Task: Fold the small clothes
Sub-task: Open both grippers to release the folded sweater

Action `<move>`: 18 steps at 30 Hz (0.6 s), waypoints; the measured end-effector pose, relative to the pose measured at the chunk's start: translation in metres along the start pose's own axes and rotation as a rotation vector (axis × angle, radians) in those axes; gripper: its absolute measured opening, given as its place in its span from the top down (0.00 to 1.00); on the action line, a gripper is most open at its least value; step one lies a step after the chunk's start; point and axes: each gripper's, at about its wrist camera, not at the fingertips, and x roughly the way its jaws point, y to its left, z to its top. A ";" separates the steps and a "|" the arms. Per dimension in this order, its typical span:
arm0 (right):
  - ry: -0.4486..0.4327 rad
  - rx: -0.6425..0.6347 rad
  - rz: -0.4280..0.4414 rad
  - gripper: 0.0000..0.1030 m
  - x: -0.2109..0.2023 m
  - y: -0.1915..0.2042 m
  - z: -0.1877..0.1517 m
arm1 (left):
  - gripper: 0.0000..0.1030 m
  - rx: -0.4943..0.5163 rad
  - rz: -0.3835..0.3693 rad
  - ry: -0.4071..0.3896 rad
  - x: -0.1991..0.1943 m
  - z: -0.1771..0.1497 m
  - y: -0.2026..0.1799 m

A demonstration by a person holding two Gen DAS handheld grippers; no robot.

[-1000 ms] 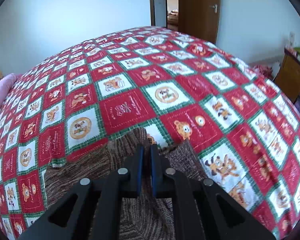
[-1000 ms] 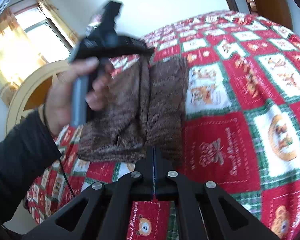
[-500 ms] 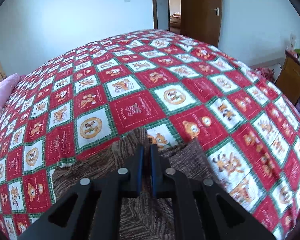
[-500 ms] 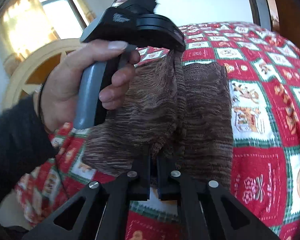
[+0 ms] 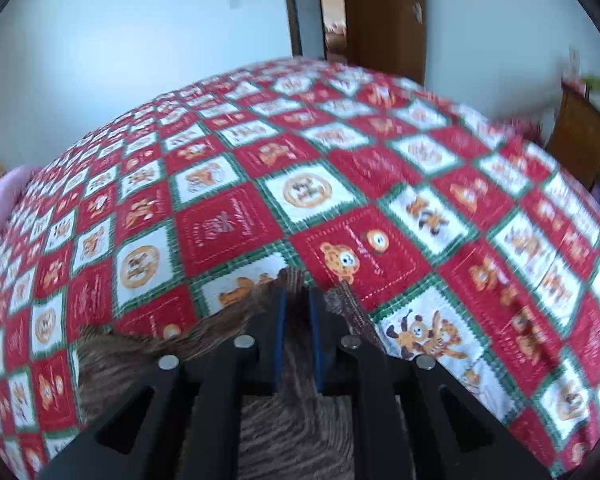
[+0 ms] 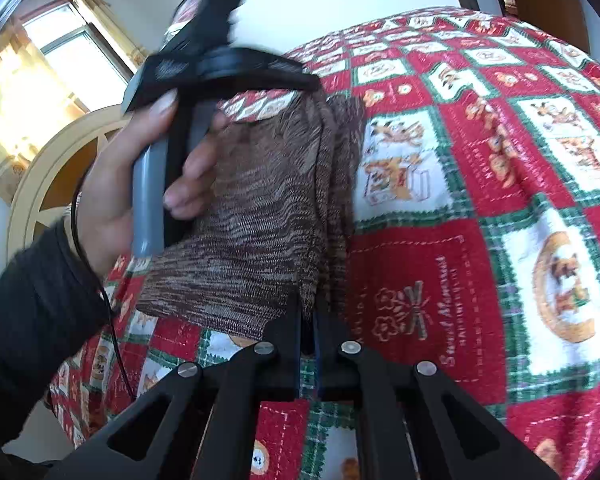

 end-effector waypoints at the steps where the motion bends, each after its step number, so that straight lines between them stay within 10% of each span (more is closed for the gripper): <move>1: 0.002 0.002 0.005 0.96 0.001 -0.002 -0.001 | 0.72 -0.014 -0.007 -0.023 -0.010 -0.002 0.005; 5: -0.025 0.025 0.029 0.92 -0.004 -0.011 0.000 | 0.26 -0.081 0.003 -0.128 -0.064 -0.027 0.037; 9: -0.123 0.042 -0.130 0.40 -0.023 -0.012 0.005 | 0.14 -0.072 0.078 -0.111 -0.081 -0.074 0.064; 18: -0.125 -0.131 -0.053 0.48 0.011 0.057 0.078 | 0.14 -0.185 0.100 0.005 -0.061 -0.147 0.091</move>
